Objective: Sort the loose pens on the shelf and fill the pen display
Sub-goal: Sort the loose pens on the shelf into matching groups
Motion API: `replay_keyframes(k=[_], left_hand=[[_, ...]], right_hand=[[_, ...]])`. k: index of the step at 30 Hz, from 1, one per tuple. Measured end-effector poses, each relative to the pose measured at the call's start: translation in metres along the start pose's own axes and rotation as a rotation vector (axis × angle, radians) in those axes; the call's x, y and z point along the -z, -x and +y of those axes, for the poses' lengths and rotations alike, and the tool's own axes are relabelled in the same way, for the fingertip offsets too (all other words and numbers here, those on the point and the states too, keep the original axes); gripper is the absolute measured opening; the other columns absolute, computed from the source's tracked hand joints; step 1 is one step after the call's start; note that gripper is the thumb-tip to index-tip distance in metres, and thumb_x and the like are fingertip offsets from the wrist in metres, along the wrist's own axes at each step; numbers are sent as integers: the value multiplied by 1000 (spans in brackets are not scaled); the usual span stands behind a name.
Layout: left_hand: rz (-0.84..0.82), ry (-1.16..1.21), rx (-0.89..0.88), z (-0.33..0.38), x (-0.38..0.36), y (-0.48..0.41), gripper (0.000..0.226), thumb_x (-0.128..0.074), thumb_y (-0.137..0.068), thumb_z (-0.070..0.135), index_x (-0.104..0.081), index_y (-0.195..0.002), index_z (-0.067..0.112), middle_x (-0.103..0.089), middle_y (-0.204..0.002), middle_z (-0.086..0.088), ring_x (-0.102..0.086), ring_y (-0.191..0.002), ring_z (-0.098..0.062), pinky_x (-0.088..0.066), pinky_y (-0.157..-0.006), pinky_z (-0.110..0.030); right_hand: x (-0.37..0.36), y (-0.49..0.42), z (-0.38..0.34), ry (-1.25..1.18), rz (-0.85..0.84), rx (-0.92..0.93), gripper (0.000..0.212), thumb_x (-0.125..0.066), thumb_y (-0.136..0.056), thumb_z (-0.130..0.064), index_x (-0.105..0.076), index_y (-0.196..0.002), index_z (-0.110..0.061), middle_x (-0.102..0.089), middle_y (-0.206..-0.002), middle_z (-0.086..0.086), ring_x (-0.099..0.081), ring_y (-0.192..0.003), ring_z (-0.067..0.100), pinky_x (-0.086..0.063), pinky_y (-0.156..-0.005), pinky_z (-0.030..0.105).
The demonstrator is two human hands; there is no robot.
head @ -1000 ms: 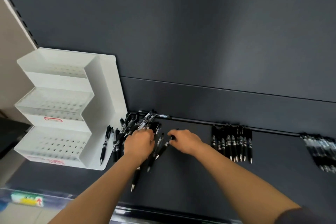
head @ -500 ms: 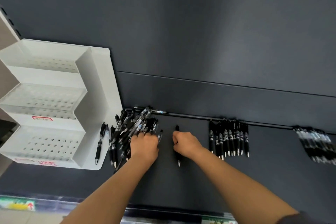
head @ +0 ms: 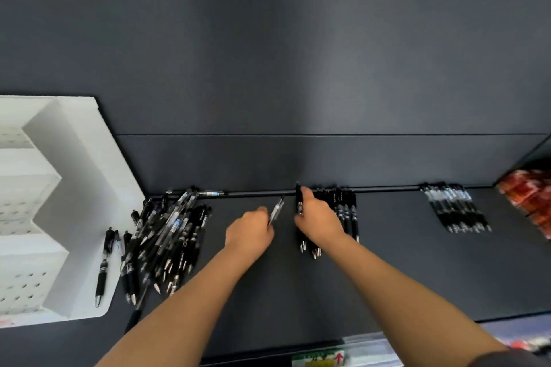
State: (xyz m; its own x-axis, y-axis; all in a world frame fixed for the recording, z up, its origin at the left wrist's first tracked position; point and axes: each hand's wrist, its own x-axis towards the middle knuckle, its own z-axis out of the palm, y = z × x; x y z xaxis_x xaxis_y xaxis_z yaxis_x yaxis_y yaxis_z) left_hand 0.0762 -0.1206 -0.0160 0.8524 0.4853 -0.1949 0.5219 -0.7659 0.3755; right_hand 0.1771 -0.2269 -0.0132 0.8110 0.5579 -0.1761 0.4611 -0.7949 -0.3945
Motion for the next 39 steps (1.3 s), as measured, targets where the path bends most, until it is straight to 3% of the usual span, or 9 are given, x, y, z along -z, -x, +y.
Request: replay_keyframes(k=[7,13,21,29,34,39], left_hand=[[-12,112,-22,46,-15,-12,15,-48,-89,20,-53,-97,7,-64,-100,-14,-61,-93,-34,-48,-72,-35],[5,141,30,70,-19,-21,13,-51,-89,22,-54,-92,11,-65,-93,-10,-62,-86,-31,-48,-71,-33],[8,228,40,132,-40,-41,10,-56,-86,24,-52,-80,16,-66,-81,-7,-65,-72,-28,-55,-71,-39],[-64,284,-6,230,-84,-69,21,-60,-87,26,-47,-71,20,-68,-74,-15,-67,-72,-32,-56,-69,-39],[-106,374,27,291,-114,-85,19,-57,-89,25,-48,-73,19,-64,-55,-9,-61,-44,-21,-54,-54,-27],[-161,428,73,331,-136,-105,16,-55,-91,22,-50,-77,14,-61,-53,-8,-61,-44,-20,-54,-47,-25]], right_hand=[[26,-10,58,85,47,-111,34,-47,-92,-9,-45,-125,-4,-62,-111,16,-61,-100,37,-44,-70,35],[31,-26,79,152,-72,-58,22,-49,-92,-11,-54,-113,-5,-54,-118,15,-59,-105,36,-44,-73,34],[63,-26,130,120,-57,99,35,-48,-94,-26,-52,-128,-17,-51,-130,10,-52,-118,31,-47,-90,39],[113,-17,238,133,29,25,31,-47,-95,-29,-55,-122,-15,-52,-126,9,-54,-114,33,-49,-89,38],[137,-15,296,107,65,-20,29,-46,-95,-26,-56,-120,-15,-54,-123,9,-57,-110,32,-51,-85,39],[147,-18,332,73,81,-41,29,-46,-95,-25,-57,-121,-19,-54,-123,7,-58,-109,31,-49,-85,39]])
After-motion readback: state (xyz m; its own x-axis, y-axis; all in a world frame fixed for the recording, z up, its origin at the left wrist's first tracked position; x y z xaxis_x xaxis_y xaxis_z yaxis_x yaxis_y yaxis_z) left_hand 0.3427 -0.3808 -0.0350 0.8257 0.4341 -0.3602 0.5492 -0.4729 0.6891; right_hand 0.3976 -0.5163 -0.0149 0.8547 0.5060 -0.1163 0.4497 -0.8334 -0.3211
